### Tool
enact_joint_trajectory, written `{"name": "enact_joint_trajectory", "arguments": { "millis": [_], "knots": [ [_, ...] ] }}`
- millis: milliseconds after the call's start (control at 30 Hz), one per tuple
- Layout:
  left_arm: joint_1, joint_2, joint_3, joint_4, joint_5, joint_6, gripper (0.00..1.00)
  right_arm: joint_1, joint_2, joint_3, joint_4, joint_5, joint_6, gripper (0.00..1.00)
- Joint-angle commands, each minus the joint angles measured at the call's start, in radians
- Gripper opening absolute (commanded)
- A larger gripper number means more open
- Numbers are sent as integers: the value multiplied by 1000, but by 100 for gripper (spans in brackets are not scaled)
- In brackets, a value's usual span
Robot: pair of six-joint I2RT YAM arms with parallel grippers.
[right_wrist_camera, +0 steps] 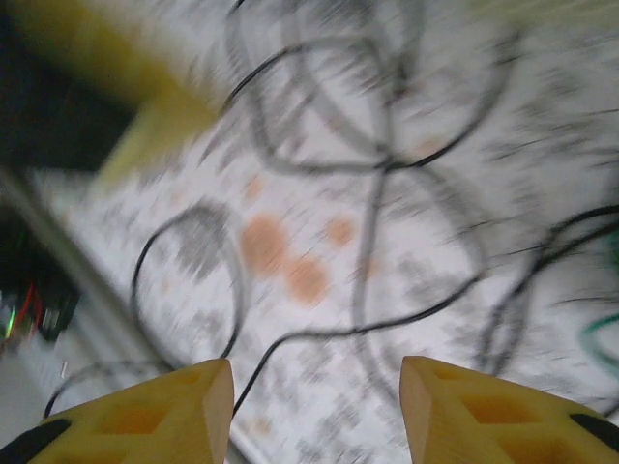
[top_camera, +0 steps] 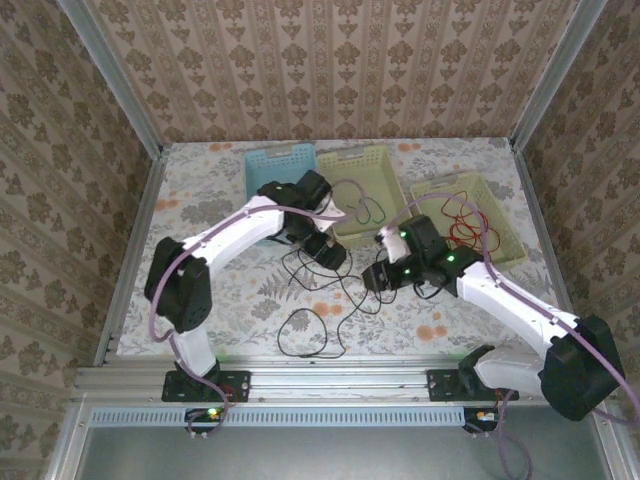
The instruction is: Untangle the cables
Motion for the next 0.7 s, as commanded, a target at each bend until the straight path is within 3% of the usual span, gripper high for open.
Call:
{"name": "enact_joint_trajectory", "arguments": {
  "millis": [0,67,167,300,533,667],
  "knots": [
    [85,-151,-102,187,-132,-258,98,131,-28,60,-231,28,-161,53],
    [115,-241,-183,258,-232,-347,98,212,-31,87,-251,42,-201,55],
    [142,-355,-286,354,-297,-426,99,314,21,144,-275,104,-263,57],
    [165,-446,-359,363,-391,-483,100,394,161,274,-389,82,-346,57],
    [187,-453,-383,278,-395,-529,100,456,419,520,-696,-35,-468,59],
    [177,-462,-394,280,-392,-551,100,461,544,595,-767,-150,-503,59]
  ]
}}
